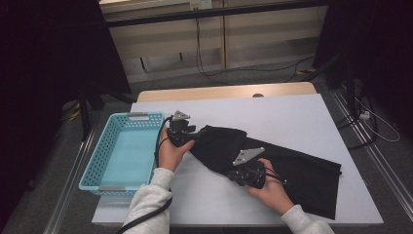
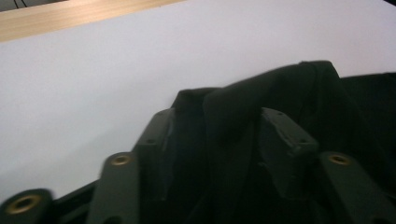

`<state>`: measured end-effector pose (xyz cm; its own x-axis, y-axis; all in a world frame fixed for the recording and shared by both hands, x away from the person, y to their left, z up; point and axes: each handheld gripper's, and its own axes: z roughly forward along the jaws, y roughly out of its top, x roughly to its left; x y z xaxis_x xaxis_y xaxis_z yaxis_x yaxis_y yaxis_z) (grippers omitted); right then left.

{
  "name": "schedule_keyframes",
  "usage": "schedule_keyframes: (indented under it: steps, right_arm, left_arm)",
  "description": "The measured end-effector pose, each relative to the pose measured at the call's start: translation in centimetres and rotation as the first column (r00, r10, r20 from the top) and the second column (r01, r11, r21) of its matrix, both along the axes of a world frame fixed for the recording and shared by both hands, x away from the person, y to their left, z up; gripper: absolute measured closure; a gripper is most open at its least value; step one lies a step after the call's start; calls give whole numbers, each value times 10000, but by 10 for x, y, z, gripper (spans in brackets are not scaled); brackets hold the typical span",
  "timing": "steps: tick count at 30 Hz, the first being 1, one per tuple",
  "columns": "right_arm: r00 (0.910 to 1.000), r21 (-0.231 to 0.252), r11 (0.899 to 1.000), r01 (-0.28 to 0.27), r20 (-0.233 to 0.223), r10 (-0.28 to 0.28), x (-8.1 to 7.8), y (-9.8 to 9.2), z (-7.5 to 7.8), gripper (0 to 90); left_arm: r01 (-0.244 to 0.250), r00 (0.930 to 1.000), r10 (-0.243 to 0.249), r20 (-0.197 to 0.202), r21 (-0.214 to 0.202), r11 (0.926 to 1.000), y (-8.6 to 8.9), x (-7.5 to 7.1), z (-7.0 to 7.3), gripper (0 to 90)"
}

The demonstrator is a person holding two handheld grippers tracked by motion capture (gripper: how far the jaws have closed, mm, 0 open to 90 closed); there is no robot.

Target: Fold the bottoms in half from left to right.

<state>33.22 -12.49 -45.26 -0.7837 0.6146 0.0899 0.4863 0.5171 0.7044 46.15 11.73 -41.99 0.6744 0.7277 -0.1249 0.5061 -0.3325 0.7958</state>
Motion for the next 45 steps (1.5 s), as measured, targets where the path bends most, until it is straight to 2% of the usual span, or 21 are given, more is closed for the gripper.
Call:
schedule_keyframes:
  steps: [3, 5, 6, 8, 10, 11, 13, 16, 17, 20, 22, 24, 25, 26, 28, 32, 33, 39, 42, 44, 45]
  right_arm:
    - [10000, -12, 10000, 18, -1, -18, -1, -2, 1, 859]
    - [10000, -1, 10000, 49, -33, -49, -1, -3, 1, 859]
    - [10000, -17, 10000, 49, -30, -49, -1, -3, 1, 860]
    - [10000, -40, 10000, 61, -31, -61, 0, -4, 1, 859]
    - [9999, -100, 9999, 112, 22, -111, -1, -5, 1, 860]
    - [9999, -111, 9999, 121, -1, -121, -1, -6, 1, 860]
    - [9999, -80, 9999, 149, -6, -149, -1, -7, 1, 860]
    - [9999, -78, 9999, 145, -5, -145, -1, -8, 0, 860]
    - [9999, -111, 9999, 131, 17, -131, -1, -8, 0, 860]
    - [10000, -129, 9999, 74, -21, -74, -2, -9, 1, 860]
    - [10000, -107, 9999, 69, -54, -70, -2, -10, 1, 862]
    - [9999, -129, 9999, 83, -101, -85, -3, -12, 1, 863]
    - [9999, -154, 9998, 100, -106, -102, -3, -13, 2, 863]
    - [9999, -179, 9998, 109, -123, -112, -3, -15, 2, 864]
    - [9997, -202, 9997, 140, -199, -144, -4, -19, 3, 865]
    - [9995, -168, 9997, 170, -279, -174, -5, -23, 3, 865]
    - [9993, -157, 9998, 150, -344, -155, -5, -25, 3, 866]
    - [9993, -260, 9996, 117, -363, -126, -6, -25, 3, 867]
    - [9992, -178, 9998, 132, -365, -138, -5, -26, 2, 867]
    - [9992, -180, 9997, 137, -365, -143, -5, -25, 3, 867]
    - [9994, -235, 9997, 111, -339, -118, -6, -25, 3, 867]
  left_arm:
    - [-61, 9997, 53, 251, 334, 9994, 5, -16, -2, 398]
    - [163, 9996, -171, 206, 368, 9992, 5, -23, -4, 441]
    - [226, 9995, -239, 200, 630, 9978, 6, -24, -6, 446]
    - [251, 9997, -244, -97, 883, 9958, 7, -26, -11, 515]
    - [211, 9997, -199, -161, 796, 9966, 7, -27, -13, 524]
    - [374, 9987, -337, -395, 971, 9946, 7, -28, -17, 560]
    - [361, 9983, -304, -490, 1183, 9923, 6, -28, -22, 563]
    - [285, 9980, -212, -598, 1246, 9918, 4, -26, -27, 589]
    - [286, 9967, -186, -786, 1286, 9913, 4, -24, -32, 608]
    - [200, 9970, -117, -770, 1080, 9939, 4, -22, -34, 651]
    - [209, 9972, -126, -735, 1119, 9935, 4, -21, -34, 726]
    - [263, 9942, -163, -1060, 932, 9953, 4, -18, -31, 816]
    - [263, 9942, -163, -1060, 932, 9953, 4, -18, -31, 834]
    - [40, 9927, 38, -1206, 639, 9979, 7, -15, -27, 847]
    - [-141, 9916, 199, -1280, 455, 9989, 10, -11, -21, 866]
    - [-260, 9908, 298, -1320, 301, 9992, 12, -5, -14, 871]
    - [-399, 9904, 408, -1321, 95, 9992, 10, -2, -9, 870]
    - [-721, 9908, 752, -1128, 318, 9969, 13, 1, -6, 865]
    - [-745, 9925, 780, -943, 406, 9964, 14, -3, -7, 795]
    - [-830, 9929, 865, -819, 457, 9955, 15, -4, -6, 679]
    - [-1015, 9929, 1036, -585, 369, 9941, 16, -5, -6, 605]
